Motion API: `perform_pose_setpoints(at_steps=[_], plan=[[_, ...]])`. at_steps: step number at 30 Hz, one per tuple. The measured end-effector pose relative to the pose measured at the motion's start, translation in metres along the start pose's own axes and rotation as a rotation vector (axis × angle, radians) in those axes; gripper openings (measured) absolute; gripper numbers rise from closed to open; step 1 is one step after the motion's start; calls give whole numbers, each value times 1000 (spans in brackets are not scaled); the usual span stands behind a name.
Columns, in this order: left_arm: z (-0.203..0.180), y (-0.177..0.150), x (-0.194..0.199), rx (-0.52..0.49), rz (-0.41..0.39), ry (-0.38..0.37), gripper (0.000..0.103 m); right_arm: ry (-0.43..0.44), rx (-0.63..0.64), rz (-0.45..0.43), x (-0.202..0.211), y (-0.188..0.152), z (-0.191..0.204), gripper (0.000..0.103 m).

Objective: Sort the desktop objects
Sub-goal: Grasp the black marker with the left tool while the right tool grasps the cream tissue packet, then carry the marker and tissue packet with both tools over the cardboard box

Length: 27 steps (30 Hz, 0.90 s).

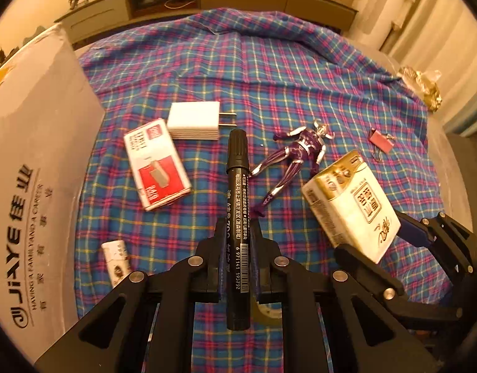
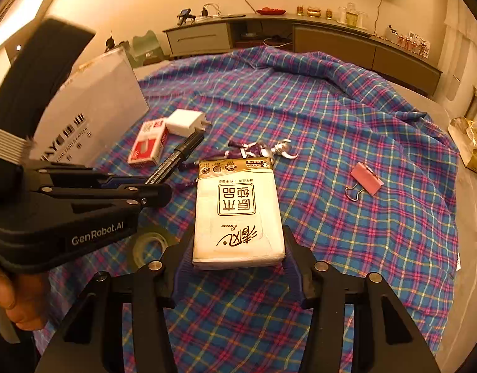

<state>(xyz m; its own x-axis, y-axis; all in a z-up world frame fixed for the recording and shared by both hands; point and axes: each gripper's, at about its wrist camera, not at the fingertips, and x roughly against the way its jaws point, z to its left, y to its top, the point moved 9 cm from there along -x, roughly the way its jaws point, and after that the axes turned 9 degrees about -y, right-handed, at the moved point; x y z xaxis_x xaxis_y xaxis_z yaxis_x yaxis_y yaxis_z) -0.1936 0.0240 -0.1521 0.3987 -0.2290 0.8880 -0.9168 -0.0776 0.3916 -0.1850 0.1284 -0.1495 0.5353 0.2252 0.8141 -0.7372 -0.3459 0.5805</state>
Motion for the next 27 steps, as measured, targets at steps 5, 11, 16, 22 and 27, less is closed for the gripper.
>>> perform_pose_setpoints(at_steps=[5,11,16,22,27], plan=[[0,-5,23,1,-25,-23,13,9,-2,-14,13,-1,8,53],[-5,-14,57,-19,-62,-40,13,-6,21,-30,31,-5,21,53],[-5,-24,86,-37,-97,-41,13,-9,33,-54,50,-4,39,53],[-1,-34,120,-50,-140,-55,13,-14,62,-78,72,0,63,53],[9,-40,145,-48,-173,-69,13,-24,96,-100,90,8,84,53]])
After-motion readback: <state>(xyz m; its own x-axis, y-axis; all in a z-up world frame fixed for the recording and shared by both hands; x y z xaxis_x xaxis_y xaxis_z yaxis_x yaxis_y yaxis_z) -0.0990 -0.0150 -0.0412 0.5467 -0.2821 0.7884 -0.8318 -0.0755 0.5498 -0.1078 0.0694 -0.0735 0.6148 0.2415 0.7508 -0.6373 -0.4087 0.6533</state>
